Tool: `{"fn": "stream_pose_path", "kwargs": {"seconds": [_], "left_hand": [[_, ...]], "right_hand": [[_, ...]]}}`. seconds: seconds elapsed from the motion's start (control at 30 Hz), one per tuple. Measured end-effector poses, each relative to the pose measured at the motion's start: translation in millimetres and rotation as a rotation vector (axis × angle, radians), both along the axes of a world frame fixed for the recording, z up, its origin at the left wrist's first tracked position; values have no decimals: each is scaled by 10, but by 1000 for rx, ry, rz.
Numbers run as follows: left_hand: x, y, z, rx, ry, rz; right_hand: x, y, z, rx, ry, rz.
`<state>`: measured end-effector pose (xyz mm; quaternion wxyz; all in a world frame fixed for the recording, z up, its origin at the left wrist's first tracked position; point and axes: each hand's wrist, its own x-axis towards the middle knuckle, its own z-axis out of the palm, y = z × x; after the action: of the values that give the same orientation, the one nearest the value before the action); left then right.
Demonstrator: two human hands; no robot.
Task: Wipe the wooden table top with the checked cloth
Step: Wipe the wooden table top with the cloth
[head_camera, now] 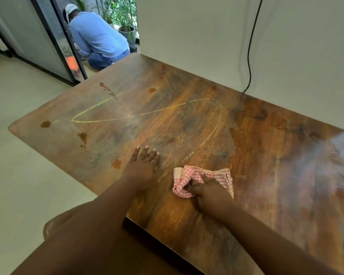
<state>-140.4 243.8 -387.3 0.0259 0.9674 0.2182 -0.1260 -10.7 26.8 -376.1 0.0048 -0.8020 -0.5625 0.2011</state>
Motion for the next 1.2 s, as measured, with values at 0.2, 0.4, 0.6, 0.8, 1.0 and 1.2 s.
{"fn": "stream_pose_path", "kwargs": {"seconds": [0.2,0.4,0.6,0.8,1.0,1.2], "left_hand": [[197,-141,-82,-56,-60,55],[370,-234,-149,-103,-118,118],[519,-176,-154,-103,-151,132],[742,-256,-124,-132,-165,125],[858,-331,-126,-138,-176,146],[906,-248,-121,-118,-153,130]], "right_hand": [[426,545,-65,-33,4,-132],[353,657,-109,82,-51,31],[576,-159,-66,132,35,176],[1240,-57,-23,111,-25,75],[1189,693,-134,68,-60,-11],[897,476,-199,114,-27,177]]}}
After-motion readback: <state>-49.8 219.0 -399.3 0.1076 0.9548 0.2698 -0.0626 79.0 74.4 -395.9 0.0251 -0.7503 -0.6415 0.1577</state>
